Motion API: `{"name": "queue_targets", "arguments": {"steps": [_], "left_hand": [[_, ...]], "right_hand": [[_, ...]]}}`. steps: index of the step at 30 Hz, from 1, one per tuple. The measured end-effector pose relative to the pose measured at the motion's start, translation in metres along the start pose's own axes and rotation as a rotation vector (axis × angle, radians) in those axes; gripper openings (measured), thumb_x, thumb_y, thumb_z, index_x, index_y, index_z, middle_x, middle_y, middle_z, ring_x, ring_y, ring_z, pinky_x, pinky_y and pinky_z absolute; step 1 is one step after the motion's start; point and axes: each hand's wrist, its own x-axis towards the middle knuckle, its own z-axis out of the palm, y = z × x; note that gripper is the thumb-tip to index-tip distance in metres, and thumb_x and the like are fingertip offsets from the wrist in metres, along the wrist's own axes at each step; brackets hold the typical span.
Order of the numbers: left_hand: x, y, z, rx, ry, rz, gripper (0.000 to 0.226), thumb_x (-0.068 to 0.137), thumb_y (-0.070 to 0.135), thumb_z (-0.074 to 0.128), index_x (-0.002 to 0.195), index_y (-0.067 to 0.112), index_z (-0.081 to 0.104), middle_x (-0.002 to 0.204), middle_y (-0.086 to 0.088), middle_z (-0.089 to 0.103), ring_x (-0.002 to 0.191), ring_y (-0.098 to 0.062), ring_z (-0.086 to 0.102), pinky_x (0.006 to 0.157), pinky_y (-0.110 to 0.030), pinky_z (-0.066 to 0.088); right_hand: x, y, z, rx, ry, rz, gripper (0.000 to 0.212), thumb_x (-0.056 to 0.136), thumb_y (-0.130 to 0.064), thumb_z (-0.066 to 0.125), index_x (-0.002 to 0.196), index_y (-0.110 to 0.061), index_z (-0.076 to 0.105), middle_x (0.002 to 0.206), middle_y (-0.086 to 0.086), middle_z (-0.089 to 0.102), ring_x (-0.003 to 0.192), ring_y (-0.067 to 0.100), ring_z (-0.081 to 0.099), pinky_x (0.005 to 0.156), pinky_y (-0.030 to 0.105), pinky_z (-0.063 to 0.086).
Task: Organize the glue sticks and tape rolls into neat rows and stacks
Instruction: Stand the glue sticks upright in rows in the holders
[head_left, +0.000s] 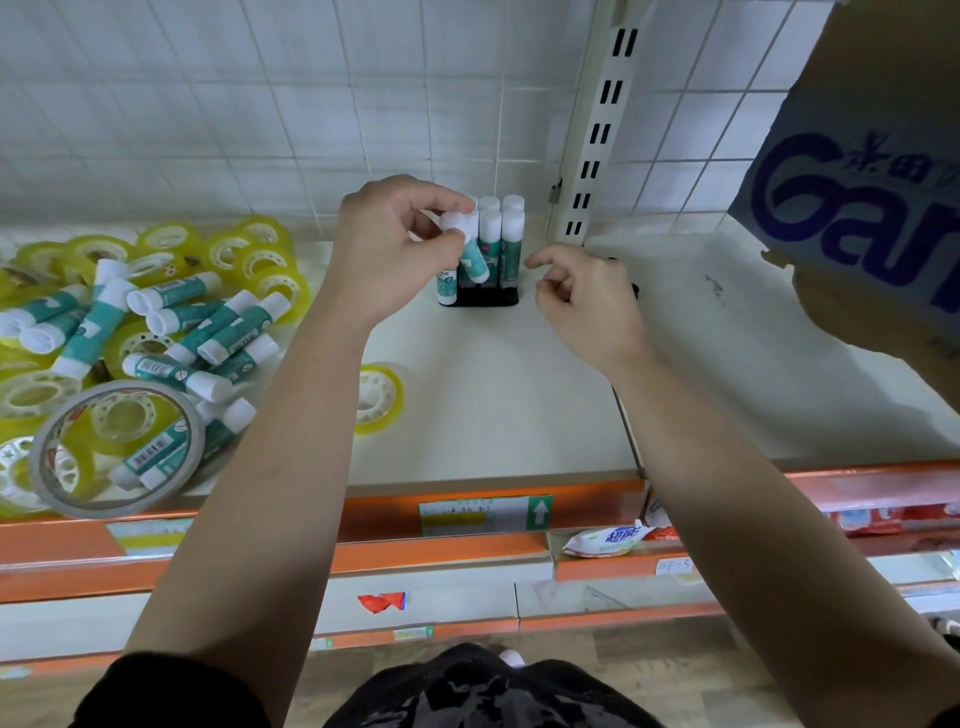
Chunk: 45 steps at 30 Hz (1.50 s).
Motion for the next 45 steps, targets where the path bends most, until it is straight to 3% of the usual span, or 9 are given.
{"name": "queue_targets", "arguments": {"steps": [6, 11, 15, 23, 29, 33, 37, 42, 45], "left_hand": [[0.005, -0.004, 0.004, 0.182, 0.064, 0.167, 0.024, 0.081, 0.032, 0.072, 0.095, 0.013, 0.078, 0.084, -0.011, 0.068, 0.070, -0.023, 0.063, 0.070, -0.039, 0.052], [0.013, -0.010, 0.010, 0.328, 0.041, 0.276, 0.027, 0.082, 0.034, 0.072, 0.096, 0.012, 0.079, 0.080, -0.011, 0.065, 0.068, -0.023, 0.058, 0.065, -0.032, 0.046], [0.016, -0.014, 0.013, 0.372, 0.012, 0.294, 0.027, 0.082, 0.034, 0.072, 0.096, 0.012, 0.078, 0.083, -0.010, 0.064, 0.068, -0.024, 0.057, 0.064, -0.039, 0.049], [0.019, -0.011, 0.011, 0.494, -0.002, 0.315, 0.033, 0.082, 0.043, 0.068, 0.091, 0.014, 0.079, 0.086, -0.008, 0.063, 0.075, -0.028, 0.059, 0.061, -0.037, 0.046], [0.019, -0.013, 0.015, 0.496, 0.047, 0.308, 0.033, 0.080, 0.046, 0.069, 0.090, 0.017, 0.079, 0.086, -0.005, 0.064, 0.077, -0.024, 0.059, 0.060, -0.028, 0.032], [0.020, -0.015, 0.017, 0.540, 0.070, 0.341, 0.034, 0.081, 0.050, 0.066, 0.088, 0.019, 0.079, 0.084, -0.003, 0.064, 0.084, -0.026, 0.058, 0.061, -0.031, 0.040], [0.020, -0.017, 0.017, 0.534, 0.109, 0.396, 0.031, 0.088, 0.043, 0.062, 0.084, 0.018, 0.079, 0.090, -0.003, 0.067, 0.086, -0.027, 0.060, 0.065, -0.035, 0.048], [0.018, -0.021, 0.022, 0.529, 0.121, 0.390, 0.030, 0.086, 0.042, 0.064, 0.084, 0.017, 0.080, 0.077, -0.004, 0.067, 0.075, -0.028, 0.059, 0.061, -0.033, 0.044], [0.018, -0.020, 0.022, 0.515, 0.145, 0.380, 0.027, 0.083, 0.041, 0.067, 0.079, 0.017, 0.080, 0.069, -0.007, 0.066, 0.067, -0.029, 0.057, 0.058, -0.032, 0.041]], "right_hand": [[0.000, 0.001, 0.001, 0.012, 0.004, 0.001, 0.027, 0.082, 0.001, 0.056, 0.103, -0.009, 0.070, 0.067, -0.004, 0.056, 0.053, -0.002, 0.047, 0.069, 0.030, 0.049], [0.001, 0.001, 0.001, 0.009, -0.006, 0.014, 0.028, 0.083, 0.002, 0.055, 0.104, -0.009, 0.070, 0.068, -0.002, 0.057, 0.054, 0.000, 0.047, 0.068, 0.028, 0.048], [0.000, 0.001, 0.000, 0.000, -0.010, 0.013, 0.027, 0.084, 0.001, 0.056, 0.105, -0.009, 0.069, 0.069, -0.002, 0.058, 0.055, 0.003, 0.047, 0.069, 0.029, 0.049], [0.001, 0.002, 0.001, -0.002, -0.001, 0.010, 0.027, 0.084, 0.001, 0.056, 0.104, -0.009, 0.070, 0.070, -0.001, 0.059, 0.058, 0.012, 0.048, 0.069, 0.029, 0.049], [0.002, 0.002, 0.001, -0.010, -0.006, 0.012, 0.027, 0.084, 0.001, 0.056, 0.105, -0.009, 0.070, 0.070, -0.002, 0.058, 0.059, 0.012, 0.048, 0.069, 0.027, 0.048], [0.002, 0.002, 0.001, -0.011, -0.013, 0.010, 0.027, 0.085, 0.001, 0.056, 0.105, -0.010, 0.069, 0.069, -0.005, 0.057, 0.055, -0.001, 0.048, 0.069, 0.028, 0.049], [0.001, 0.000, 0.001, -0.012, -0.014, 0.010, 0.027, 0.084, 0.000, 0.056, 0.105, -0.010, 0.069, 0.069, -0.006, 0.056, 0.055, -0.002, 0.047, 0.070, 0.029, 0.049], [0.002, 0.001, 0.001, -0.017, -0.018, 0.014, 0.027, 0.084, 0.000, 0.055, 0.105, -0.011, 0.070, 0.063, -0.014, 0.052, 0.054, -0.003, 0.049, 0.070, 0.028, 0.048], [0.002, 0.001, 0.002, -0.023, -0.017, 0.007, 0.027, 0.084, 0.000, 0.056, 0.104, -0.011, 0.070, 0.065, -0.010, 0.053, 0.053, 0.004, 0.049, 0.069, 0.027, 0.048]]}}
